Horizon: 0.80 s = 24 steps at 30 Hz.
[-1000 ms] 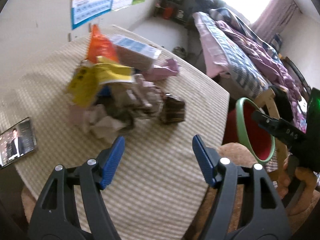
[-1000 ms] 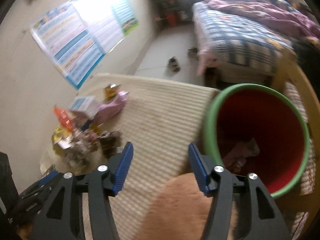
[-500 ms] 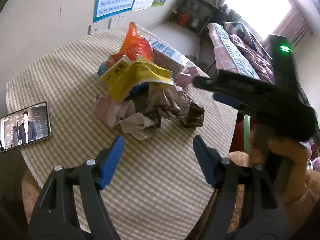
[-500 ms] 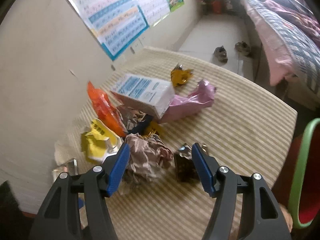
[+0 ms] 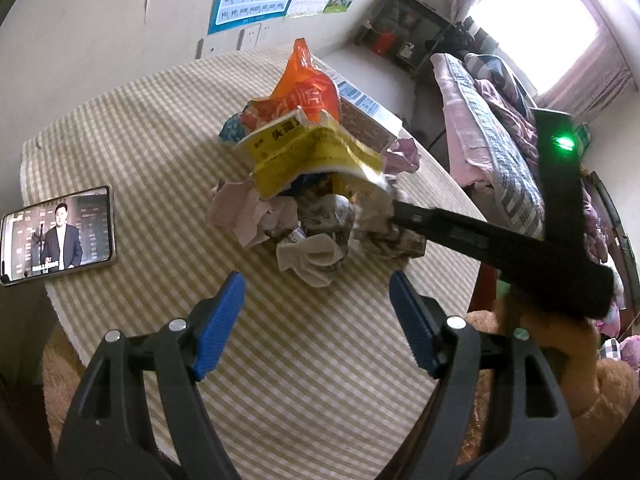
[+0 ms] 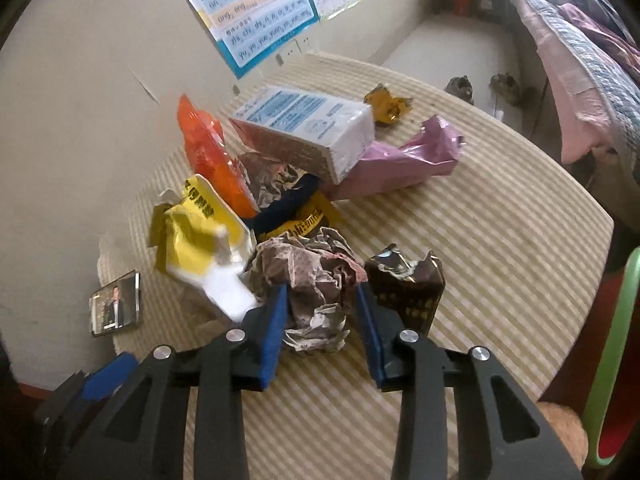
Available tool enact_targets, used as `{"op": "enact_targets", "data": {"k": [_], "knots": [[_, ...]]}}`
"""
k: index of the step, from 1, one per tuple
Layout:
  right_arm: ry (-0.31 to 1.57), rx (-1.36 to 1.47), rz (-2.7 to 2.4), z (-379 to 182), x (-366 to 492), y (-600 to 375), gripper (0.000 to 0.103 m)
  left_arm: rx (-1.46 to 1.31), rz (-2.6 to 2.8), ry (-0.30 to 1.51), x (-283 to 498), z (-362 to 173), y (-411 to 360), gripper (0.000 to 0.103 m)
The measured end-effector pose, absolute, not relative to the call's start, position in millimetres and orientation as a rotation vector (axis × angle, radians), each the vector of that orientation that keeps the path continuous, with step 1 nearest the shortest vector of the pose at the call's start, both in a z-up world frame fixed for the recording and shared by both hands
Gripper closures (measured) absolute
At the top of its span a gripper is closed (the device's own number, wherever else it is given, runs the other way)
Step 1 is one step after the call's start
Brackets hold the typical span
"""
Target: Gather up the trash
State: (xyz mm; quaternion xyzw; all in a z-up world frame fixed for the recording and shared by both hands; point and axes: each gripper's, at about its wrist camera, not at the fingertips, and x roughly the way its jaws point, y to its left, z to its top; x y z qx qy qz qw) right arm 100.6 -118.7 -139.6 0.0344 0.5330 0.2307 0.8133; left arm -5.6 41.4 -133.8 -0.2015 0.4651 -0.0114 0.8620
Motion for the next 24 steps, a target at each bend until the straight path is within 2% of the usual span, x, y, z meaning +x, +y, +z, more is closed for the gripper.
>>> {"op": "enact_targets", "data": {"k": [7, 20, 24], "knots": [[1.061, 0.081, 0.490, -124.1, 51.4, -153.8, 0.069, -0.399, -0.003, 0.980, 4.3, -138.8, 42.2, 0.032], [1.088, 0.158, 0.442, -141.4, 29.3, -182.0, 0.068, -0.185, 0.034, 0.977, 55.5, -140.7, 50.5, 0.032], [1.105, 0.174, 0.443, -146.0, 28.6, -183.9, 0.067, -0.109, -0.019, 1.008, 73.8, -147.6, 44.8, 0.025]]}}
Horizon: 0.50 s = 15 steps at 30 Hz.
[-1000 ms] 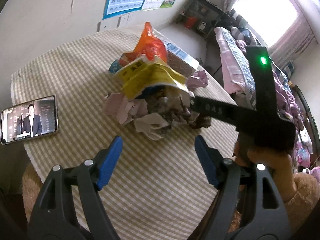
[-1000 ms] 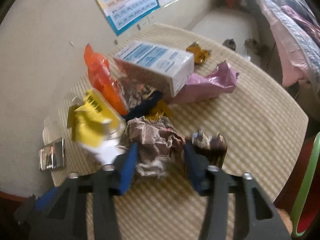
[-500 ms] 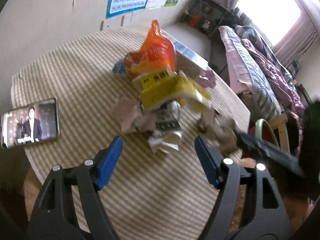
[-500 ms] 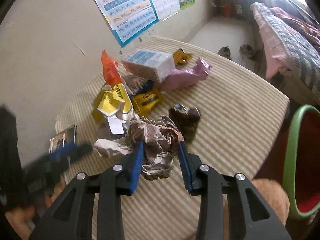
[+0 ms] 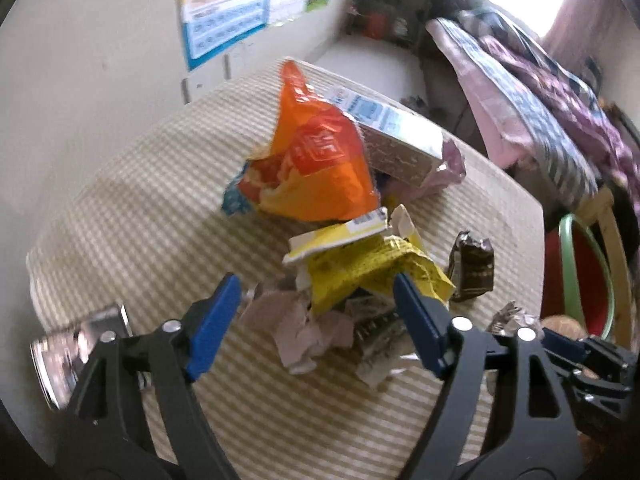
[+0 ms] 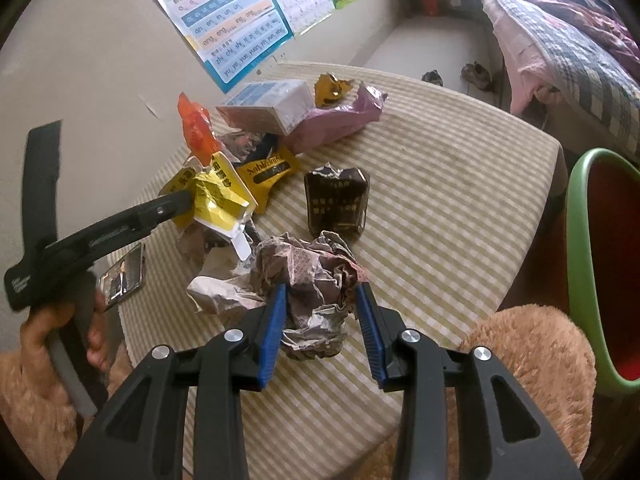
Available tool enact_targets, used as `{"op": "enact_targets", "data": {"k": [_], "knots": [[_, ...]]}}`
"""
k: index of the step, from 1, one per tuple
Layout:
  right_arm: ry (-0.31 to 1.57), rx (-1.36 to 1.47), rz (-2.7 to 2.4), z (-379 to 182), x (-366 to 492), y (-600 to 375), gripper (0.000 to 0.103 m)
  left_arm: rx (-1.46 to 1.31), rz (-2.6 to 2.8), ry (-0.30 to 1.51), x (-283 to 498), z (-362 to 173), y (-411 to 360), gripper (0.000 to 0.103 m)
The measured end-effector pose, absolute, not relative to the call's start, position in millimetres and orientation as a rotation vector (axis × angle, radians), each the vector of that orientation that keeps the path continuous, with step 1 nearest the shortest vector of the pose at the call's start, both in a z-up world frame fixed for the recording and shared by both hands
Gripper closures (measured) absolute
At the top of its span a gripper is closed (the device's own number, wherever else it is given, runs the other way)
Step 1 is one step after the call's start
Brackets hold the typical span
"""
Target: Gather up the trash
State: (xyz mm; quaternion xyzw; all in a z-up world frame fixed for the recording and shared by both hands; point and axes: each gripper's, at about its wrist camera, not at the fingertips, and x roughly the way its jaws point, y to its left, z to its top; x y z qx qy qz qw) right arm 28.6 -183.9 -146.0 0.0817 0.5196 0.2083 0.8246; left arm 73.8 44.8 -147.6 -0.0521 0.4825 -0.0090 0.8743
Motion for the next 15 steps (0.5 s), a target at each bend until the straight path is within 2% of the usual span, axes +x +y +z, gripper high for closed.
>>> {"op": "enact_targets", "data": {"k": [9, 12, 14, 15], "knots": [[1.136, 0.204, 0.441, -156.7, 28.4, -188.6, 0.067, -0.118, -0.091, 1.071, 90.0, -160.2, 43.4, 0.025], [1.141, 0.206, 0.439, -158.9, 29.8, -189.3, 0.067, -0.110, -0.116, 1.071, 86.2, -160.3, 36.7, 0.041], [1.142, 0.209, 0.439, -159.5, 30.5, -190.2, 0.067, -0.119, -0.127, 1.076, 83.0, -160.2, 33.1, 0.060], [1.142, 0.210, 0.439, -159.6, 30.7, -190.3, 0.067, -0.129, -0.133, 1.078, 81.5, -160.1, 31.9, 0.065]]}}
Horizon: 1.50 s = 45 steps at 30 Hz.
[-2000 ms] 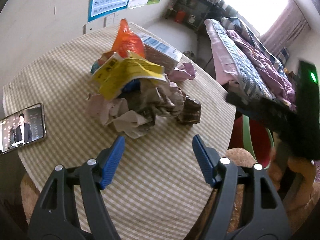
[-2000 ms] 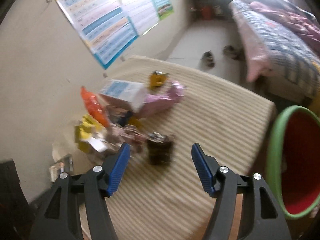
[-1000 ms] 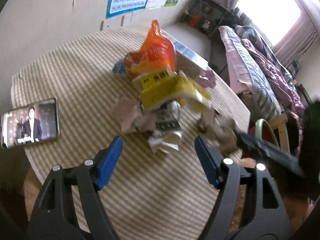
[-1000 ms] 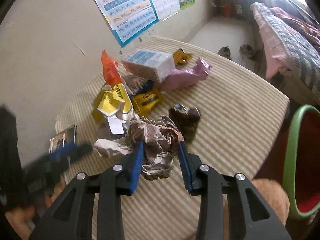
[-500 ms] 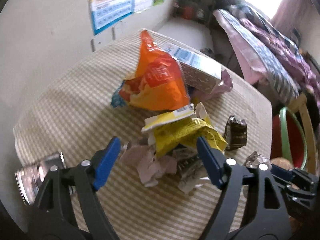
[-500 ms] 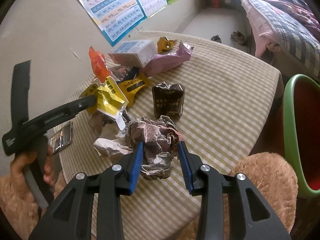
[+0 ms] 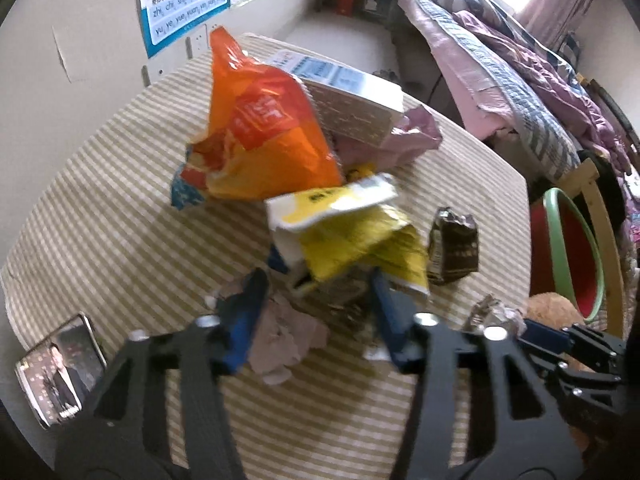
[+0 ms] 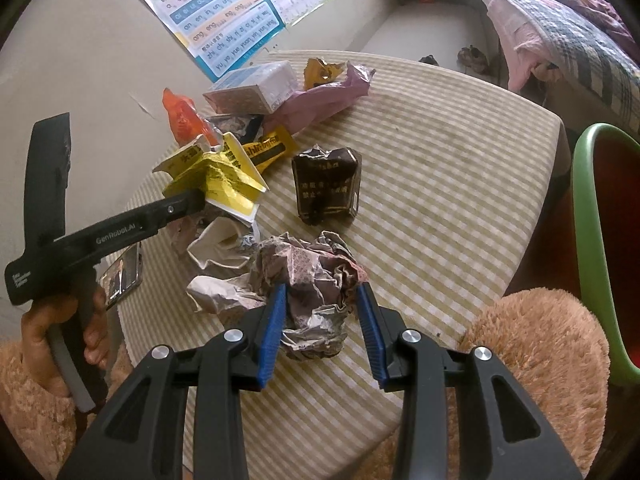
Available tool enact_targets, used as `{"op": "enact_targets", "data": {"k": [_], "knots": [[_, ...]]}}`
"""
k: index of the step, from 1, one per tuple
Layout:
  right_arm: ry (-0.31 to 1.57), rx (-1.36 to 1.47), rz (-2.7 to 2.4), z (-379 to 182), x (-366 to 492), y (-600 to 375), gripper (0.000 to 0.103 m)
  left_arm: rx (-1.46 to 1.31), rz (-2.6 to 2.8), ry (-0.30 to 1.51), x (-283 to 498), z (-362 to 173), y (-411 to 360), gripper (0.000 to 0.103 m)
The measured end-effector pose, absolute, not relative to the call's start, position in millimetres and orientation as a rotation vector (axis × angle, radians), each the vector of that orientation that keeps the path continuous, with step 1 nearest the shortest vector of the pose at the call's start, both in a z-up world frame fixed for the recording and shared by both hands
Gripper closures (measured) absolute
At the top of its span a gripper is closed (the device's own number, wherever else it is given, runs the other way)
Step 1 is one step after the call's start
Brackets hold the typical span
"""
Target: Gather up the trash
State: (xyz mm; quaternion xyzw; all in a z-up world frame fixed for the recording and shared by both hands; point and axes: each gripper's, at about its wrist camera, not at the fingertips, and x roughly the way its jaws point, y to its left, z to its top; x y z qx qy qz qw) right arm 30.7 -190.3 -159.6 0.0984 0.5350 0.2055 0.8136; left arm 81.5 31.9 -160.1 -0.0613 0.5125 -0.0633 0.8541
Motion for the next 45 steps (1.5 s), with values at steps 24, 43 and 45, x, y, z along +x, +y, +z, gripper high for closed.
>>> {"op": "enact_targets", "data": {"k": [24, 43, 45], "knots": [[1.159, 0.245, 0.425, -165.5, 32.8, -194.9, 0.065, -0.347, -0.173, 1.047, 38.1, -147.1, 17.9, 0.060], [1.169, 0.254, 0.416, -172.1, 35.2, -195.3, 0.064, -0.306, -0.155, 1.007, 57.3, -137.3, 3.4, 0.043], [1.160, 0.260, 0.409, -170.8, 35.3, -197.8, 0.064, -0.322, -0.168, 1.015, 59.2, -138.4, -0.5, 0.043]]}}
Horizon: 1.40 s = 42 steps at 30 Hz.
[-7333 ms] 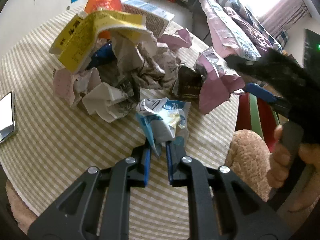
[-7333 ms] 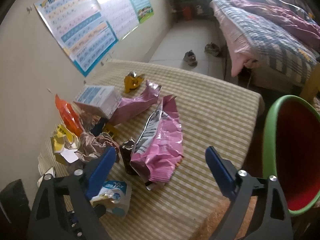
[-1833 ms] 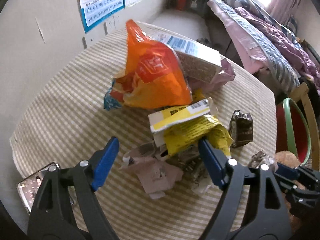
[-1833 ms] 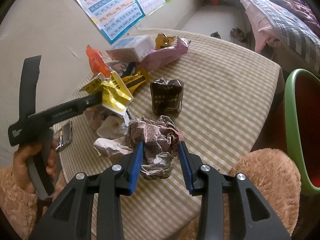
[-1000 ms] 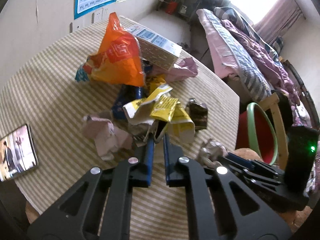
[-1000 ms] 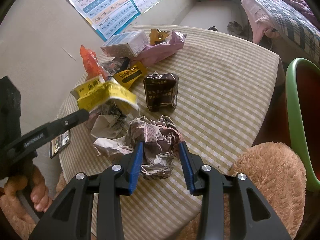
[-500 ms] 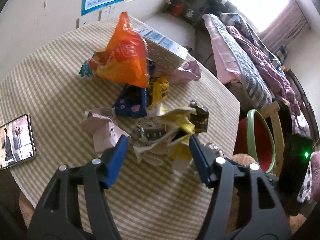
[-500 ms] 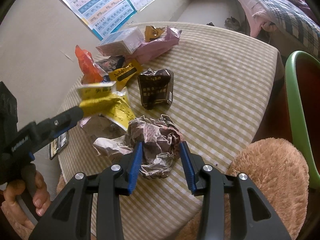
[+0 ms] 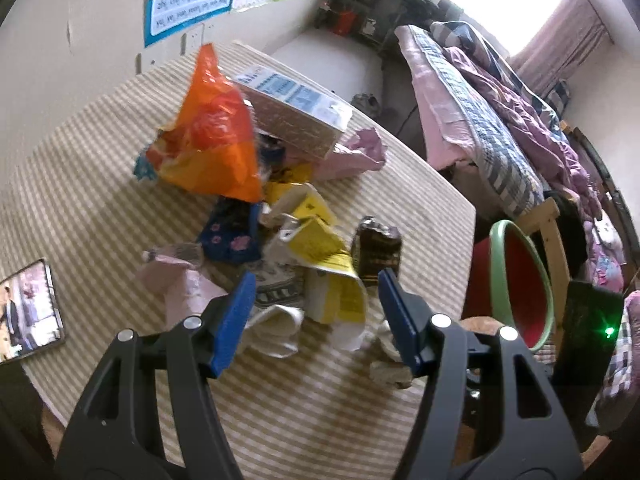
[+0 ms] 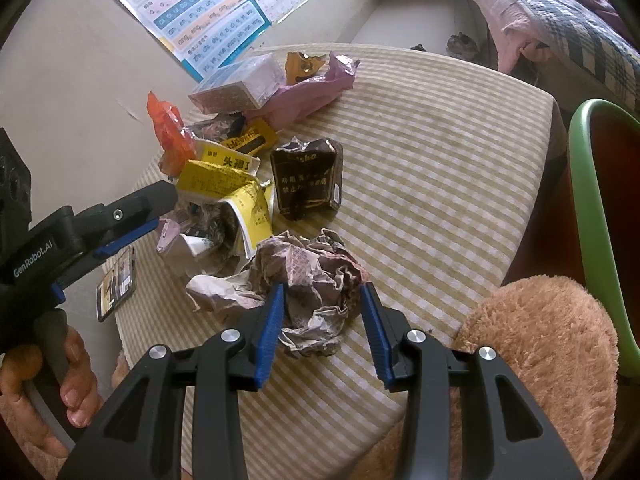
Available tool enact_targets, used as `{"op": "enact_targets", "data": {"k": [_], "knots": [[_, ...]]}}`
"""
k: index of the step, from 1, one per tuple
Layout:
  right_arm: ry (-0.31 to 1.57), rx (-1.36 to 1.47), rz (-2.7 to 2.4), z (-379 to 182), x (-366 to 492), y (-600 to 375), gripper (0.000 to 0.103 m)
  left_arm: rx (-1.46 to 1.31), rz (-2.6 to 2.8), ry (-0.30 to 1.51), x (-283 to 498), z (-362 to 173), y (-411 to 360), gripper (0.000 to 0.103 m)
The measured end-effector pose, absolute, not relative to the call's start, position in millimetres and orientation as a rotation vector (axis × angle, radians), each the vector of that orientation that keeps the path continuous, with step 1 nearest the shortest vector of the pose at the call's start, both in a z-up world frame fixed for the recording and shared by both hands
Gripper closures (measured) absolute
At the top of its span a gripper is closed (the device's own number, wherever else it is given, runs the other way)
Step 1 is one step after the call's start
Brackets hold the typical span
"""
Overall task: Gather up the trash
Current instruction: 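Grasp the yellow wrapper with the left tool while the right tool holds the crumpled paper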
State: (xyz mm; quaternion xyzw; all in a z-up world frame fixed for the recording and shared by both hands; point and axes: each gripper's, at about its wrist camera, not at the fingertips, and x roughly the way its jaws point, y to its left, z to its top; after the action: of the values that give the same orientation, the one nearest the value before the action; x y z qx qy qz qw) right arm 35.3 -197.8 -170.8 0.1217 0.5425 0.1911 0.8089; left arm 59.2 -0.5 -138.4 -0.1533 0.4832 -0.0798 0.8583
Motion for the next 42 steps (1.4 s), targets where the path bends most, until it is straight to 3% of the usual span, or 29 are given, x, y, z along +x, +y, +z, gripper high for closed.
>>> {"op": "enact_targets", "data": {"k": [7, 11, 17, 24, 31, 42], "knots": [[1.012, 0.239, 0.311, -145.2, 32.3, -219.5, 0.064, -0.308, -0.213, 1.056, 78.3, -144.8, -34.2, 0.043], [0.992, 0.274, 0.265, -144.6, 35.3, -234.2, 0.064, -0.277, -0.222, 1.114, 86.2, -159.7, -52.9, 0.057], [1.013, 0.322, 0.245, -151.1, 39.4, -246.7, 0.064, -0.234, -0.182, 1.160, 89.8, -180.4, -61.1, 0.063], [1.022, 0.327, 0.251, -152.5, 38.4, -246.6, 0.063, -0.248, -0.186, 1.142, 80.2, -173.6, -48.9, 0.095], [1.018, 0.323, 0.257, -152.1, 37.6, -245.1, 0.063, -0.230, -0.187, 1.074, 56.8, -147.2, -44.3, 0.103], [1.018, 0.296, 0.267, -150.0, 37.5, -239.7, 0.064, -0.257, -0.164, 0.972, 41.0, -109.2, -33.2, 0.103]]}}
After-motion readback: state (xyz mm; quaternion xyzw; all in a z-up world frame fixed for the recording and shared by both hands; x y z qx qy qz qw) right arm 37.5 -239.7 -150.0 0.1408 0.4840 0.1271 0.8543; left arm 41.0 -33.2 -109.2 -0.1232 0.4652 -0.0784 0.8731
